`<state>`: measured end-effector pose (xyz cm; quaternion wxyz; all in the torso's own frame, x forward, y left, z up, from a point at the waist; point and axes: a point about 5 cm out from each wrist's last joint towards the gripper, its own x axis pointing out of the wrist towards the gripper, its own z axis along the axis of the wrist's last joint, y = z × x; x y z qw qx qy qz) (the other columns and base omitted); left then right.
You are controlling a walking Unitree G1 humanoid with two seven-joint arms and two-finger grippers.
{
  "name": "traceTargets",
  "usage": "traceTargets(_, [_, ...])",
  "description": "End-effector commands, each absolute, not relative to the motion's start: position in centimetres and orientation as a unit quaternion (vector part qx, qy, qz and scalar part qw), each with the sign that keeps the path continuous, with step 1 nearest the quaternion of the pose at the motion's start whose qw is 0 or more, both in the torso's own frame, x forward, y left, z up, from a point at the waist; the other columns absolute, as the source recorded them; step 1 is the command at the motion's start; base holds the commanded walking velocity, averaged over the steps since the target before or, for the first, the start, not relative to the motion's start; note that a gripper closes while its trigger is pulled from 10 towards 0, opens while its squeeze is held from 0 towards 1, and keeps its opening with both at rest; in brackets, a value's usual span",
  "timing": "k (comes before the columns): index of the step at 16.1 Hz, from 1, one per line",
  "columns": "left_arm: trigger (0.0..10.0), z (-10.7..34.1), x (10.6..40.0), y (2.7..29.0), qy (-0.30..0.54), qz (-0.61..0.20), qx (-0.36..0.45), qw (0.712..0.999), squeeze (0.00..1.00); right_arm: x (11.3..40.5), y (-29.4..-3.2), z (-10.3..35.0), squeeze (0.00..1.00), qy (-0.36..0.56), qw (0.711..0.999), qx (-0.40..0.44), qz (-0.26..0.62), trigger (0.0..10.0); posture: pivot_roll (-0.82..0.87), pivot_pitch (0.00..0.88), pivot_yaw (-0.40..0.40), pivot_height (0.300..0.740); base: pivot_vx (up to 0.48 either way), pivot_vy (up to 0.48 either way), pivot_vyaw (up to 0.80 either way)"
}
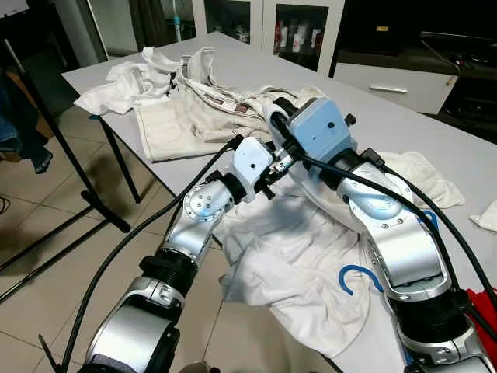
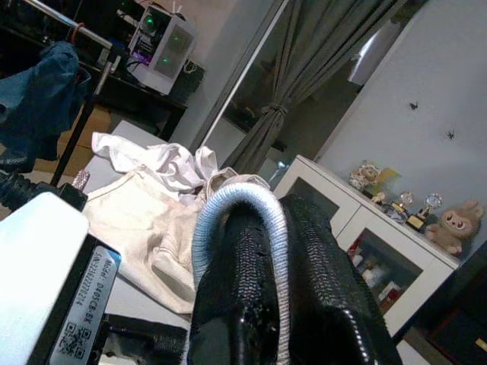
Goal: Hang hanger
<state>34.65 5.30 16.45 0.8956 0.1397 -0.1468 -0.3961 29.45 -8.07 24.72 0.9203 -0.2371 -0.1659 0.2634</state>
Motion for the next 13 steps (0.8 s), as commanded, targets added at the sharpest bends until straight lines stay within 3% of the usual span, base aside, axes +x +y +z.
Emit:
traceTargets(1, [0.0,17.3,34.8,5.1,-0.164,-0.4,0.147,0.89,0.0,29.5,-8.0,25.3,0.0,-0.175,0.92,-0.231,0.263,0.0,-0.02,0.0,0.033,0.723,0.0,0.0,0.0])
traceTargets(5, [0.0,17.4,34.5,5.4,-0.175,-0.403,0.143,0.887,0.0,30.6,-9.1,26.1,0.0,-0.173,0.93,-0.217,0.241,0.0,0.0,0.0,0.017,0.723,0.0,0.0,0.0])
traceTargets(13, [0.0,17.5,34.1,5.4,-0.184,-0.413,0.132,0.882,0.0,28.7,-12.6,24.9,0.0,-0.168,0.908,-0.25,0.289,0.0,-0.01,0.0,0.022,0.723,0.0,0.0,0.0])
